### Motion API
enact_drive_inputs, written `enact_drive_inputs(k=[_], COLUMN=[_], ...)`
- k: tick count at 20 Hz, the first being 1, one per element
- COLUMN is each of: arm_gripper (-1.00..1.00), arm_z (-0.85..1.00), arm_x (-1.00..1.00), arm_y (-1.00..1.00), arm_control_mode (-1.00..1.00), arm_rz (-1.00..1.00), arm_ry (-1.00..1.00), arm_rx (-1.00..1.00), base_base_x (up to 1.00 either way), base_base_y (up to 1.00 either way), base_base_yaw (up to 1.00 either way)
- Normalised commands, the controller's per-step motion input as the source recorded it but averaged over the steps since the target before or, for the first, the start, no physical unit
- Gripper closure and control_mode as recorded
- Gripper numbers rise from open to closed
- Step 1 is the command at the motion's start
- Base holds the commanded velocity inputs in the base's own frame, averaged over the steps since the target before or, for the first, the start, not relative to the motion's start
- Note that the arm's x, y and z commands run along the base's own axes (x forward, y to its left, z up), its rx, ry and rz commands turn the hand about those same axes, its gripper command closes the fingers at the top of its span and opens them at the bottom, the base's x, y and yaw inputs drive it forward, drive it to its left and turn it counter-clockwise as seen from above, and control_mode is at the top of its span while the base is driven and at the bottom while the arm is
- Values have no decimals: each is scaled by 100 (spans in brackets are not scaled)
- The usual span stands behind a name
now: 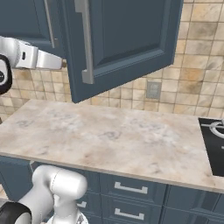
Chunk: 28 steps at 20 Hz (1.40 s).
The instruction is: Open the cabinet and move the ladle to the pot. Then close the cabinet.
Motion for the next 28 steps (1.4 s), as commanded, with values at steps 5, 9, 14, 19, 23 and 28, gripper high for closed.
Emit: enact_drive_inputs(k=[5, 9, 14, 19, 23, 28], arm_gripper=[-100, -100, -100, -100, -100, -100], arm_z=[0, 0, 0, 0, 16, 10], arm_x=[41, 8, -27, -58, -66, -20], arm_y=[-52, -71, -91, -69, 46, 99], arm_control_mode=[-100, -100, -100, -100, -100, -100], arm_rz=[-25, -26, -25, -21, 17, 54], arm_ry=[0, 0, -2, -4, -4, 8], arm_rx=[-7, -8, -5, -2, 4, 8], base_base_x=[0, 0, 0, 0, 0, 0], base_base_y=[0, 0, 0, 0, 0, 0], base_base_yaw=[0, 0, 0, 0, 0, 0])
